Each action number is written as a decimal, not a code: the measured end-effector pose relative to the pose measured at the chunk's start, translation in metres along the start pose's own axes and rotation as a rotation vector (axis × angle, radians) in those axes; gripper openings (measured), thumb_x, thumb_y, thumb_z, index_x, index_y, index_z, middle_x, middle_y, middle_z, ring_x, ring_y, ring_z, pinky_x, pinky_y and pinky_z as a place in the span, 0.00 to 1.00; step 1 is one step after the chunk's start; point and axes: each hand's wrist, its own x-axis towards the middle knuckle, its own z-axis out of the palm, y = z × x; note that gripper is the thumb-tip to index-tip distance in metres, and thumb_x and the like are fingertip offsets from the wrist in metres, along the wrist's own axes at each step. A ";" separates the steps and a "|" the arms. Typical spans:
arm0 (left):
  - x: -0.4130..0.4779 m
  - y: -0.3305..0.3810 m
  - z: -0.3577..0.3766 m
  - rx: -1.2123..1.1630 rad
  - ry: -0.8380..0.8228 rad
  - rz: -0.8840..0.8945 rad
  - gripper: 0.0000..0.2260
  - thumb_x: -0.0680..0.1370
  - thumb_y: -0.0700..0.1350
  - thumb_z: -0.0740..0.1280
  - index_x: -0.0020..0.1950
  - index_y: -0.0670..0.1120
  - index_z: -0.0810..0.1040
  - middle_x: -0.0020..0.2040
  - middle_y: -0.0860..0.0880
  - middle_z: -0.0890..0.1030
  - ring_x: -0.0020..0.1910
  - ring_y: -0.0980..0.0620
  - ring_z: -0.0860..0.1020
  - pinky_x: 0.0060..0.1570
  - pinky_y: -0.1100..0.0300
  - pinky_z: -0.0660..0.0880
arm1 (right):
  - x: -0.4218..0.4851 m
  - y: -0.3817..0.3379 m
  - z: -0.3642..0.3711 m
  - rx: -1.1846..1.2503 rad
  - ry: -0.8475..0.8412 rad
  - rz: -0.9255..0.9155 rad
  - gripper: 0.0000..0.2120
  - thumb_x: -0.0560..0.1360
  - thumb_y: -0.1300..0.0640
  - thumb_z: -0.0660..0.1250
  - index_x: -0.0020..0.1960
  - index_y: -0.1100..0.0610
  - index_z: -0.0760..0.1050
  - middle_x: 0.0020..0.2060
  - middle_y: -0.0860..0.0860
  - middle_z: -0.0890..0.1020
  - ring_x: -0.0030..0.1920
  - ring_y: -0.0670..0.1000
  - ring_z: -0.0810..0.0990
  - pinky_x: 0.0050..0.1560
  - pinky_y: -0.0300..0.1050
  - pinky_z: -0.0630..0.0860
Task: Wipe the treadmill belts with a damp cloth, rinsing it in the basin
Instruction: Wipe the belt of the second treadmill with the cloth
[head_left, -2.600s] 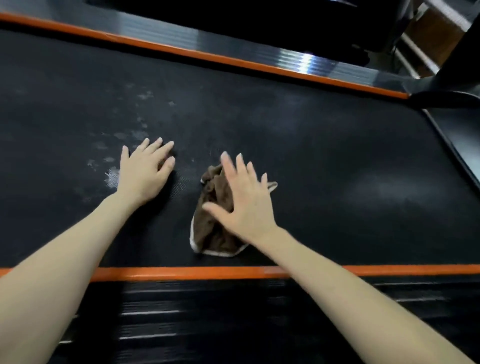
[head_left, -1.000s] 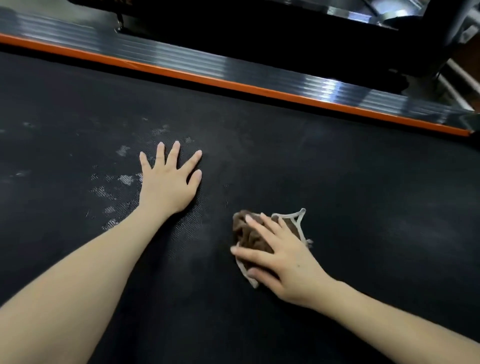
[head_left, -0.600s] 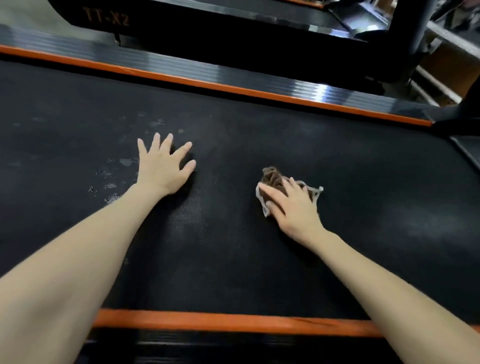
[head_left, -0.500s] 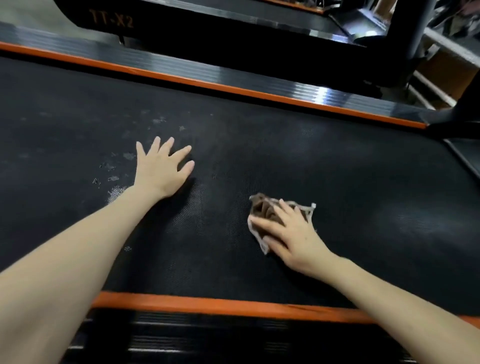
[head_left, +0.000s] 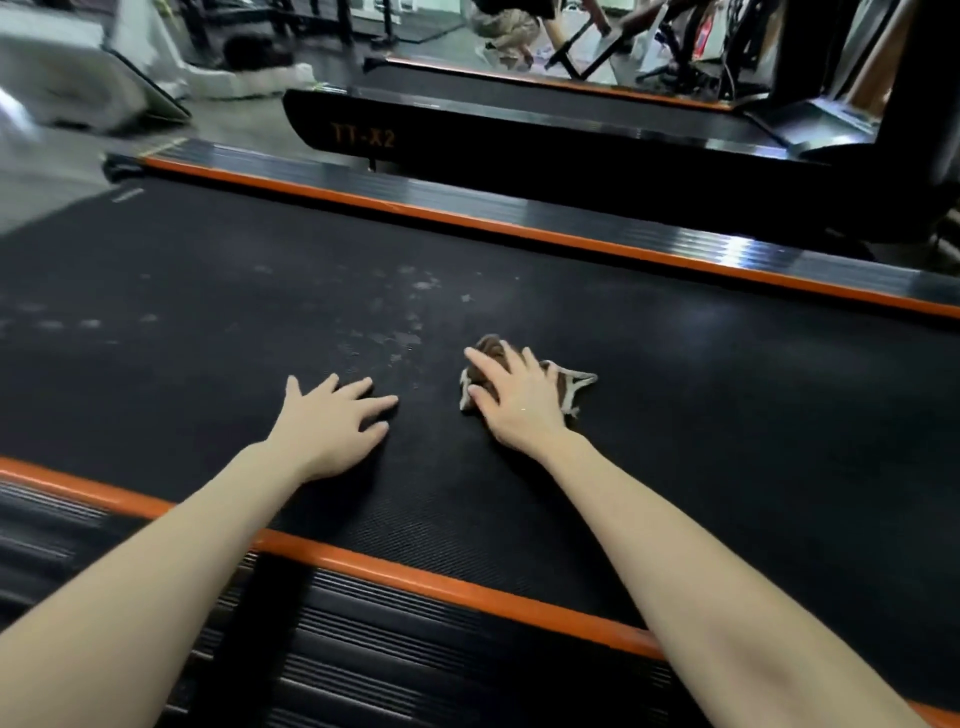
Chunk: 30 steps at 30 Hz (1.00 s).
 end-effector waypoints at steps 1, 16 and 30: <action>-0.004 -0.005 -0.001 0.025 0.022 -0.022 0.20 0.82 0.57 0.49 0.75 0.62 0.56 0.78 0.53 0.53 0.77 0.46 0.51 0.72 0.38 0.46 | -0.001 -0.020 0.005 -0.002 -0.022 -0.077 0.23 0.80 0.43 0.54 0.73 0.38 0.57 0.76 0.52 0.56 0.75 0.61 0.52 0.72 0.63 0.48; 0.012 -0.051 -0.005 0.001 0.150 -0.068 0.22 0.82 0.58 0.49 0.76 0.61 0.52 0.79 0.51 0.51 0.77 0.42 0.49 0.72 0.39 0.47 | 0.060 0.027 0.002 0.065 0.035 -0.069 0.20 0.79 0.46 0.57 0.71 0.41 0.64 0.70 0.52 0.68 0.72 0.57 0.63 0.71 0.61 0.55; 0.089 -0.067 0.004 -0.016 0.178 0.205 0.23 0.80 0.61 0.43 0.76 0.62 0.48 0.79 0.50 0.47 0.77 0.40 0.44 0.72 0.36 0.42 | 0.023 0.010 0.000 0.085 0.062 0.025 0.20 0.78 0.50 0.55 0.69 0.44 0.69 0.67 0.54 0.70 0.66 0.59 0.68 0.68 0.59 0.62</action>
